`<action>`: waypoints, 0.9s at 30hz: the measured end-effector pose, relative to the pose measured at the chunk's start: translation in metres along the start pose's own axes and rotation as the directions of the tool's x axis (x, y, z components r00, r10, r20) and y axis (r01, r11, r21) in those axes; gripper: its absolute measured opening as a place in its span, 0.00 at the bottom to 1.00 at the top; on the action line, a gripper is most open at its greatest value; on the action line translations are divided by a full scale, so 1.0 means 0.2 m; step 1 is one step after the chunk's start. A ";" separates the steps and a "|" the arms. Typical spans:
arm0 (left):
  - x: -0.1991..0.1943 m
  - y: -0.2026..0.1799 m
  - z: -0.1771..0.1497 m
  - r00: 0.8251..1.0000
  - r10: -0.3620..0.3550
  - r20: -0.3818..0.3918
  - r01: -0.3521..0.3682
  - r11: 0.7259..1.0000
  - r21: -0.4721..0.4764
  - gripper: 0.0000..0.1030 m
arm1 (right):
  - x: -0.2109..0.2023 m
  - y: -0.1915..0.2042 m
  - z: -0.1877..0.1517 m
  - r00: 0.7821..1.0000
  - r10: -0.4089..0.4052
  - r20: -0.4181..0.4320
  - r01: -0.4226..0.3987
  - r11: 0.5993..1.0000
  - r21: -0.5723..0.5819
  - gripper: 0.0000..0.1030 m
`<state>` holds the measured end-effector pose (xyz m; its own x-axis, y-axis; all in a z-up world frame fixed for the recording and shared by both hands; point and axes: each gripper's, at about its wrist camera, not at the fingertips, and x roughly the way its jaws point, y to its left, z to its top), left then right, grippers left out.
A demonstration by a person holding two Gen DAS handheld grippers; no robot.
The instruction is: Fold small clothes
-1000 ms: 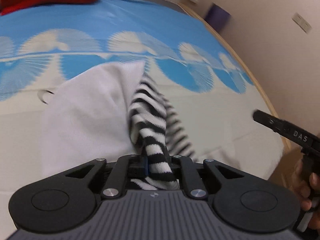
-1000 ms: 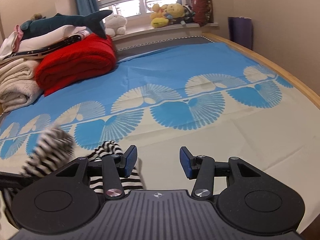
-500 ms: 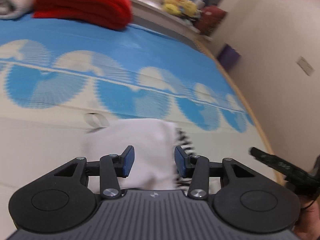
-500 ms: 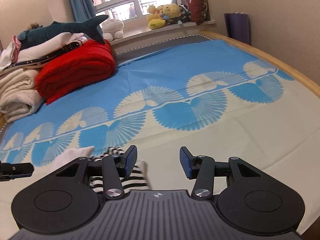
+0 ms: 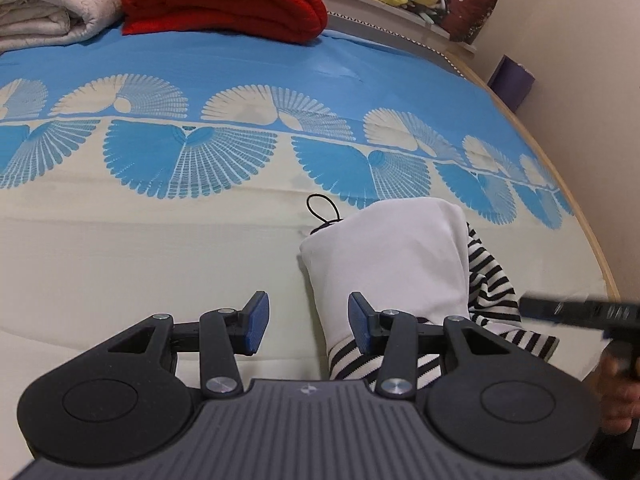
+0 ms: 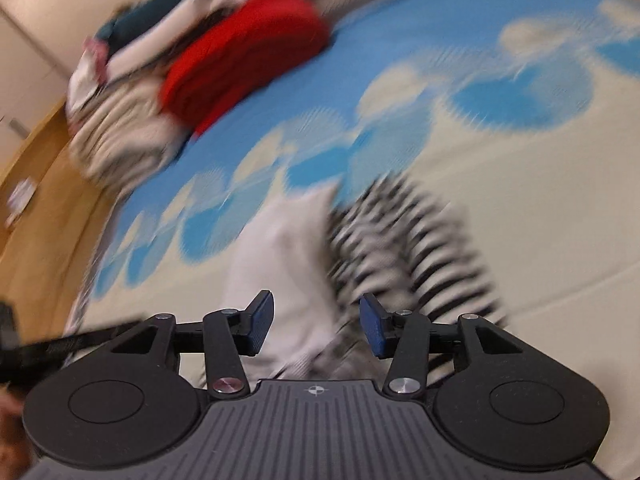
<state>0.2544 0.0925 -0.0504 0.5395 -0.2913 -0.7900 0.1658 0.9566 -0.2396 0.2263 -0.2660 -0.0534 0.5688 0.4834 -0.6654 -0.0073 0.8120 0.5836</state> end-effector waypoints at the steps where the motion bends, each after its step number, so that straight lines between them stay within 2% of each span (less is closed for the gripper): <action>1: 0.00 -0.01 0.00 1.000 -0.005 -0.001 0.005 1.000 0.005 0.46 | 0.03 0.02 -0.01 0.999 0.016 -0.042 -0.017 1.000 -0.015 0.48; 3: 0.01 -0.04 0.00 1.000 -0.015 -0.003 0.015 1.000 0.017 0.46 | 0.08 0.08 -0.06 0.991 0.023 -0.130 -0.032 0.997 -0.072 0.48; 5: 0.02 -0.08 0.00 1.000 -0.022 -0.007 0.022 0.999 0.029 0.46 | 0.10 0.13 -0.11 0.985 -0.020 -0.170 -0.008 0.987 -0.159 0.48; 7: 0.03 -0.12 0.00 0.999 -0.033 -0.011 0.033 0.999 0.040 0.46 | 0.09 0.16 -0.14 0.984 -0.065 -0.168 0.024 0.971 -0.238 0.32; 8: 0.04 -0.15 0.00 0.999 -0.040 -0.014 0.041 0.998 0.044 0.46 | 0.07 0.16 -0.15 0.984 -0.064 -0.166 0.020 0.968 -0.251 0.08; 9: 0.05 -0.17 0.00 0.999 -0.049 -0.018 0.050 0.997 0.052 0.46 | 0.02 0.14 -0.14 0.987 -0.038 -0.155 -0.001 0.970 -0.245 0.06; 10: 0.06 -0.20 0.00 0.998 -0.059 -0.022 0.060 0.996 0.061 0.46 | -0.03 0.11 -0.14 0.991 -0.012 -0.132 -0.020 0.971 -0.238 0.05; 12: 0.07 -0.27 -0.01 0.996 -0.089 -0.033 0.091 0.992 0.085 0.46 | -0.19 0.05 -0.09 0.998 0.055 -0.026 -0.059 0.971 -0.230 0.04; 14: 0.09 -0.33 -0.02 0.989 -0.136 -0.058 0.142 0.983 0.117 0.46 | -0.35 -0.03 -0.05 0.992 0.101 0.079 -0.083 0.977 -0.197 0.03; 16: 0.10 -0.41 -0.04 0.978 -0.189 -0.089 0.201 0.968 0.150 0.46 | -0.46 -0.14 -0.05 0.990 0.063 0.130 -0.037 0.981 -0.192 0.03; 17: 0.12 -0.45 -0.06 0.970 -0.215 -0.110 0.232 0.957 0.173 0.46 | -0.47 -0.17 -0.06 0.992 0.028 0.125 -0.002 0.979 -0.204 0.03; 19: 0.16 -0.53 -0.09 0.958 -0.240 -0.157 0.270 0.939 0.214 0.46 | -0.47 -0.27 -0.08 0.997 -0.042 0.060 0.053 0.978 -0.200 0.03; 22: 0.26 -0.63 -0.17 0.936 -0.247 -0.250 0.314 0.908 0.278 0.46 | -0.37 -0.35 -0.15 0.987 -0.148 -0.056 0.128 0.955 -0.266 0.03; 23: 0.30 -0.66 -0.20 0.930 -0.235 -0.283 0.318 0.901 0.296 0.46 | -0.35 -0.36 -0.17 0.984 -0.161 -0.074 0.134 0.950 -0.282 0.03; 25: 0.41 -0.69 -0.27 0.929 -0.158 -0.333 0.277 0.896 0.347 0.47 | -0.29 -0.38 -0.20 0.975 -0.191 -0.117 0.148 0.942 -0.302 0.02; 27: 0.49 -0.71 -0.33 0.927 -0.099 -0.361 0.240 0.897 0.371 0.49 | -0.21 -0.39 -0.22 0.954 -0.257 -0.157 0.193 0.922 -0.336 0.02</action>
<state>0.2299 -0.0708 -0.1306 0.1863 -0.3638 -0.9126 0.5842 0.7879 -0.1948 0.1668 -0.3352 -0.0917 0.4156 0.3039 -0.8573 -0.1731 0.9517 0.2534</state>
